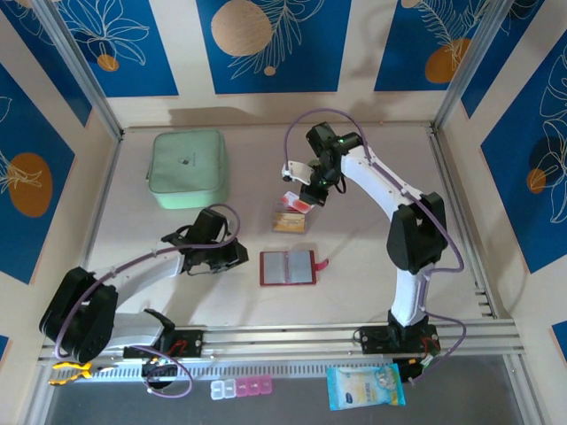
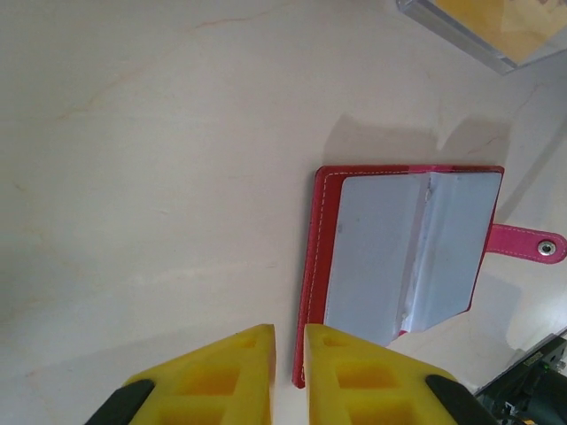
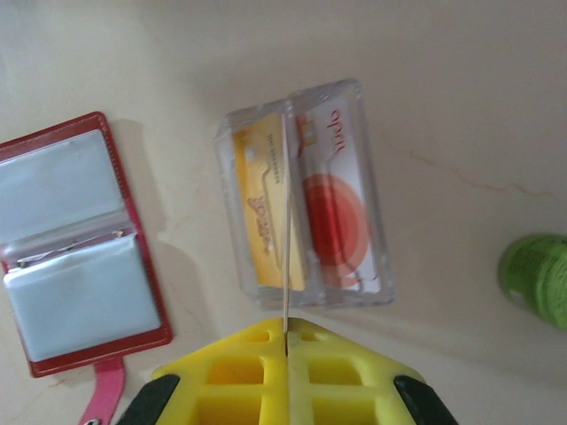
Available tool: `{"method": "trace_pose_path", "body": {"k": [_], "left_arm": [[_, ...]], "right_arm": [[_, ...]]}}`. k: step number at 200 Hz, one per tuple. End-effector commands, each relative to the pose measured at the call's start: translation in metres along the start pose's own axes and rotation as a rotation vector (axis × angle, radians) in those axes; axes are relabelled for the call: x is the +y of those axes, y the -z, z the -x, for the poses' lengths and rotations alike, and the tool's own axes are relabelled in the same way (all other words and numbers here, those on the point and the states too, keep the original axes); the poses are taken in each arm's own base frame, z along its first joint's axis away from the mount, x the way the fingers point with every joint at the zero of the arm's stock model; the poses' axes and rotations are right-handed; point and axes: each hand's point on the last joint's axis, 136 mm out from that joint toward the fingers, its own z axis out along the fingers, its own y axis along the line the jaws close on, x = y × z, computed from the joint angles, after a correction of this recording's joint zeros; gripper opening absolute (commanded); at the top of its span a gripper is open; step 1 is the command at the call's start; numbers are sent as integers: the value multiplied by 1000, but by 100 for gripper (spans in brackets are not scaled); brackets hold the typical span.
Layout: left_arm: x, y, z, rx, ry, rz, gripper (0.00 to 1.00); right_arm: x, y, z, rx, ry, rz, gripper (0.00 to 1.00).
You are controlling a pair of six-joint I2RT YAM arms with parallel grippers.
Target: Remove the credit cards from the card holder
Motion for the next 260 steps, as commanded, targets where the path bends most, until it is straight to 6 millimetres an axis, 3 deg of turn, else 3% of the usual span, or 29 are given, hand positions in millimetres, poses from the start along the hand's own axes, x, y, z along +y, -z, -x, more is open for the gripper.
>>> {"method": "trace_pose_path", "body": {"k": [1,113,161,181,189,212,222,243,260], "left_arm": [[13,4,-4,3,12,35,16],[15,16,5,-28,34,37,17],[25,23,11,-46,29,62,24],[31,28,20,-64,12,92,34],[35,31,25,-78,4,115,46],[40,39,42,-114,-35,176,98],[42,44,51,-138,-58,218,100],[50,54,67,-177,-100,302,100],[59,63,83,-227,-153,371,100]], "right_arm": [[-5,3,2,0,29,29,3],[-25,-27,3,12,61,76,15],[-24,-18,4,-5,46,59,23],[-28,-9,6,-40,11,25,25],[-30,-5,6,-62,-13,5,28],[-36,5,1,-117,-105,-48,43],[-38,10,-3,-138,-148,-78,54],[-42,16,-20,-171,-243,-142,99],[-45,18,-36,-191,-327,-193,99]]}}
